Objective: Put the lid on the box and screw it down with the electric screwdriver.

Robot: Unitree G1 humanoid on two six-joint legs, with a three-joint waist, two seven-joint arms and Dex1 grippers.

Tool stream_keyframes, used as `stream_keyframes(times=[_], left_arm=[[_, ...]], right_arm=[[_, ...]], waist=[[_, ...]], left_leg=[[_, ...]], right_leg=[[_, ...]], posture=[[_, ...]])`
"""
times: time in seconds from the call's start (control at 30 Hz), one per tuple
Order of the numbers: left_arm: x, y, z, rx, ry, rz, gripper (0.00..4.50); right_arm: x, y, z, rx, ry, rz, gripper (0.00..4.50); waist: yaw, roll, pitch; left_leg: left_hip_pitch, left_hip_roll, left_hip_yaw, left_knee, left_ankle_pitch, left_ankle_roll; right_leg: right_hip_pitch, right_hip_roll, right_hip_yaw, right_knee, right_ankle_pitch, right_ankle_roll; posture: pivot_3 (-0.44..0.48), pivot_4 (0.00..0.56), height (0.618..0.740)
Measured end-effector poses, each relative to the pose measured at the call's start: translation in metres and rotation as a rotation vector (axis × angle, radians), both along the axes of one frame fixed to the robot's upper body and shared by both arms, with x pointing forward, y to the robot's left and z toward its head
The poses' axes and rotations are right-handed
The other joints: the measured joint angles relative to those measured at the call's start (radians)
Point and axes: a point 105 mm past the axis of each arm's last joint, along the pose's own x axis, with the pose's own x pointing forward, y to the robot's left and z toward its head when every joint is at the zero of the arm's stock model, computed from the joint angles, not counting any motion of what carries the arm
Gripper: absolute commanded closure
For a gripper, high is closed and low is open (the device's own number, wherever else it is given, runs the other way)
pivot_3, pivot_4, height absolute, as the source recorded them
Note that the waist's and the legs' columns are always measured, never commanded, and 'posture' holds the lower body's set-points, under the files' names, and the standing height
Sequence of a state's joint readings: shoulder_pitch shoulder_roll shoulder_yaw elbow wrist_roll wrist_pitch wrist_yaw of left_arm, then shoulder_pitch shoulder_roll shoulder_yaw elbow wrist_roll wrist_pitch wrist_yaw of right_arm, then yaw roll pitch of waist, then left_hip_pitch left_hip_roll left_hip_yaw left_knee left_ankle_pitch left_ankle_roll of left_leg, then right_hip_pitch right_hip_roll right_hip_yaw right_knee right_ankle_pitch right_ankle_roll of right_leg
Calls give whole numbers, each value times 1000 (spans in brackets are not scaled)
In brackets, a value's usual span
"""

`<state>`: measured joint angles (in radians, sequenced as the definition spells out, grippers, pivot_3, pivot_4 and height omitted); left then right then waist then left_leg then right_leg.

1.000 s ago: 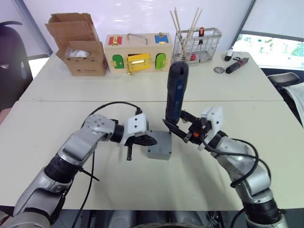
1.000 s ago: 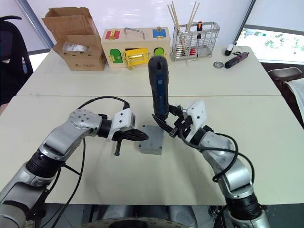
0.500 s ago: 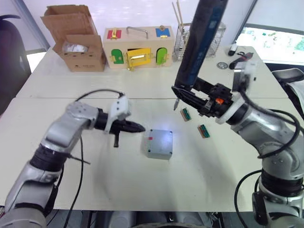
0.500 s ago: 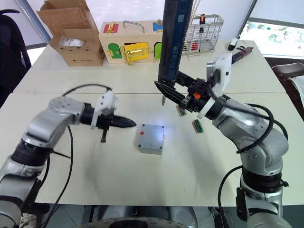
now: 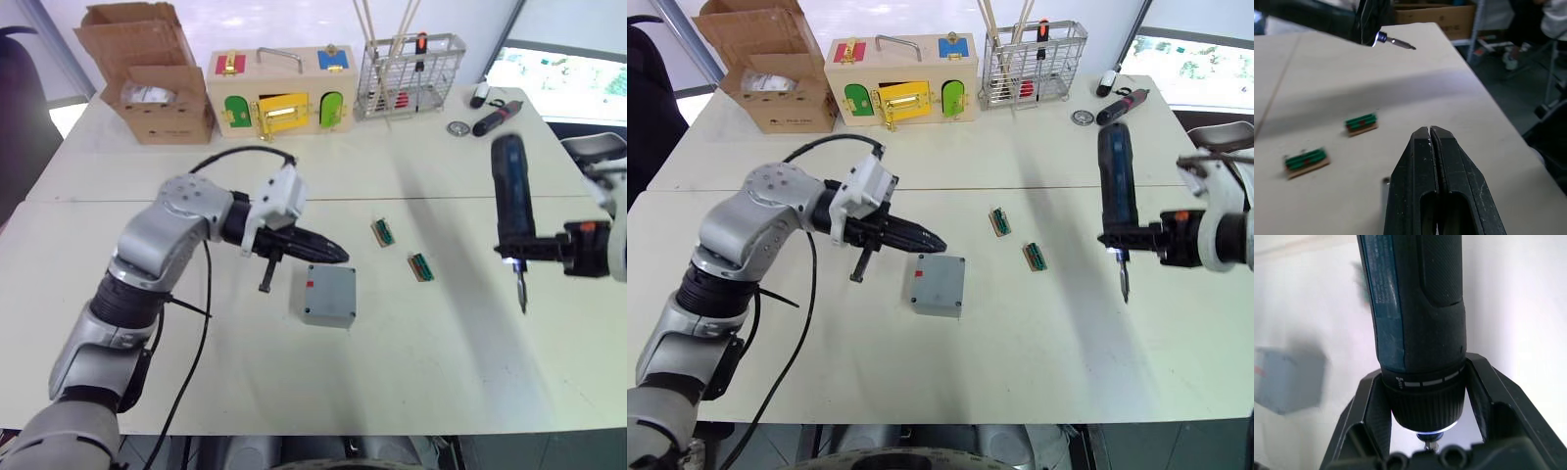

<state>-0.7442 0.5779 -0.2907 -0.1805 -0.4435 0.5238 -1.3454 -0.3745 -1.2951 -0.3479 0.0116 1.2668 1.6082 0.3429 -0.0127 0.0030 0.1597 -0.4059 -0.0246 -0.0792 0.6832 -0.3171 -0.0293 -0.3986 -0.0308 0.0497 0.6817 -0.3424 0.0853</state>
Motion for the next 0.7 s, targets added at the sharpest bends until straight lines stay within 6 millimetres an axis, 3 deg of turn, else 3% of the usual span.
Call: stream_keyframes(times=[0.13,0.4,0.57,0.7], left_arm=[[-4,-1,-26,73,-7,-17,4500],[-4,-4,-30,88,-65,-19,4500],[-2,-1,-38,102,-61,15,4500],[-6,-3,-38,96,-50,16,4500]], right_arm=[[-14,-17,-20,-1,128,-66,2665],[-13,-13,-35,12,196,-47,2665],[-13,-12,-60,48,259,-69,2665],[-11,-13,-65,42,264,-73,2665]], waist=[[-2,0,0],[3,0,0],[5,1,0],[3,1,0]], left_leg=[[2,0,0,0,1,-1],[1,0,0,1,1,-1],[0,0,0,1,1,-1],[0,0,0,1,1,-1]], right_leg=[[0,2,1,3,0,0],[0,1,1,2,0,0],[-1,1,1,2,0,0],[-1,1,1,2,0,0]], posture=[[0,150,740],[0,150,740],[0,150,740],[0,150,740]])
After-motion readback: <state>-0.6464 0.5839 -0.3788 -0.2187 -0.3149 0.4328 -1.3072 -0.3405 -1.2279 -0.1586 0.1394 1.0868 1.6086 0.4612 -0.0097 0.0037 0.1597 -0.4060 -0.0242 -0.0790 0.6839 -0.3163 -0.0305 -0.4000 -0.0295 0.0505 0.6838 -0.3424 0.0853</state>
